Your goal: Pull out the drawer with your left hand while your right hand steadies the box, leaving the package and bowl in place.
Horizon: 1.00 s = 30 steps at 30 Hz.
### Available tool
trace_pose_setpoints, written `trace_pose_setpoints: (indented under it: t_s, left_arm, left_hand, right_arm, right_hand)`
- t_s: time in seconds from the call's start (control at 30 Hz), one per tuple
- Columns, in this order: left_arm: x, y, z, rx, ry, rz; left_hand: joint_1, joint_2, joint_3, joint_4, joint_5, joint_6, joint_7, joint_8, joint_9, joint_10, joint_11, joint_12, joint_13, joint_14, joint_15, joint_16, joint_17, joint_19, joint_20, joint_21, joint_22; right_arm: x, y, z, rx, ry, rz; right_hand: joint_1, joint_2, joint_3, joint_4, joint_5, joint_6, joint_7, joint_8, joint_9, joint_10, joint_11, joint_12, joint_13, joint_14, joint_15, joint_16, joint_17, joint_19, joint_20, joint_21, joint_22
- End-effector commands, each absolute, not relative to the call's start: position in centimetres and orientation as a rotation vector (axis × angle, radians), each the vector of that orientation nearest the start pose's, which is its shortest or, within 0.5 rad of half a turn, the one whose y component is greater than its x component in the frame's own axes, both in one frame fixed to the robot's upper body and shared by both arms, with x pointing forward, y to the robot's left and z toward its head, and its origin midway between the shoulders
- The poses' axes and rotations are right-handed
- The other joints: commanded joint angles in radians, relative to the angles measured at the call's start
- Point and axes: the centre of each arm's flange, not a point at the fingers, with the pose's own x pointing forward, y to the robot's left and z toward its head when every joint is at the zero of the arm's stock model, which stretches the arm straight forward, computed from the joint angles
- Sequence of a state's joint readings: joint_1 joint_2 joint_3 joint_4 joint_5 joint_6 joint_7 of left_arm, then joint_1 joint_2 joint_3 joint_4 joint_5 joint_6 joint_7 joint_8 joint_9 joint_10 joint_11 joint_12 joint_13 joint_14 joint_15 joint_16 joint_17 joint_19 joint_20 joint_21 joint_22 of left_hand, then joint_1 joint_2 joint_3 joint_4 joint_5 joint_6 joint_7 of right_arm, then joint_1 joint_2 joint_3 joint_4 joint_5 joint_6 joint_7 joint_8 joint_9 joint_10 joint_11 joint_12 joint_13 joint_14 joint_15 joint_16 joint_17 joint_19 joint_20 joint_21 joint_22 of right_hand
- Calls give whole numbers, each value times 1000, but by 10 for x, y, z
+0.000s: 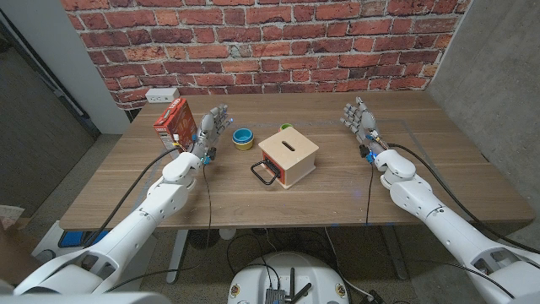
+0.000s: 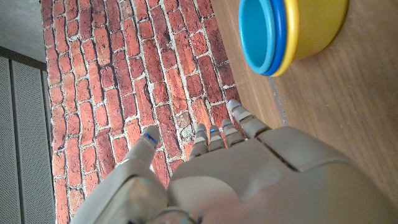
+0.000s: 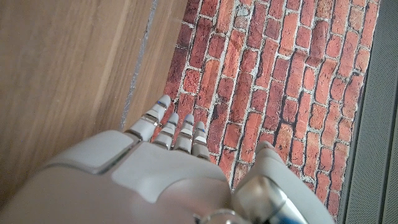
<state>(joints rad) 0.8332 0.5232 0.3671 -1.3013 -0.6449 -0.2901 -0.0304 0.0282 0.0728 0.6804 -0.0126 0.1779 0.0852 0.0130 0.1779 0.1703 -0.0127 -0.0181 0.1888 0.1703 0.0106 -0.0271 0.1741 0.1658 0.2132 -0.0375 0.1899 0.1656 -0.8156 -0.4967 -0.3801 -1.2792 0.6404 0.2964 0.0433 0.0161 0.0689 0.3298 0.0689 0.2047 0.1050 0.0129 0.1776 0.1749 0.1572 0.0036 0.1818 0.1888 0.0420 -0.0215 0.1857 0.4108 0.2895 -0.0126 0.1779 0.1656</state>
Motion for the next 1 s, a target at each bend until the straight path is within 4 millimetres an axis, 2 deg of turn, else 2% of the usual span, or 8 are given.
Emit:
trace_pose_setpoints:
  t_s: [0.03,0.47,1.0]
  left_arm:
    - [647,300,-15,14,-607,-180]
    - [636,289,-18,29,-604,-172]
    - [619,275,-15,115,-608,-186]
  left_hand:
    - [6,71,9,-5,5,0,-2,3,4,-12,-3,3,5,-6,-17,2,2,2,-81,3,3]
    - [14,70,14,-17,4,1,-2,3,4,-7,-2,4,5,-4,-16,2,0,3,-79,2,3]
    - [35,68,20,-48,2,15,-4,7,4,8,-7,7,5,13,-18,4,-2,13,-77,3,2]
  right_arm:
    - [663,-277,-10,21,-629,233]
    - [657,-280,-13,9,-628,244]
    - [643,-283,-17,-29,-664,251]
  right_hand:
    - [0,44,6,3,4,10,-1,7,1,10,1,5,4,9,-2,7,4,8,-3,4,2]
    - [-1,39,4,7,5,8,0,6,1,5,2,4,2,2,-3,5,-2,-2,-8,3,2]
    - [-2,33,1,12,7,3,-1,5,1,0,-1,4,-1,-3,-10,6,-11,-9,-13,3,1]
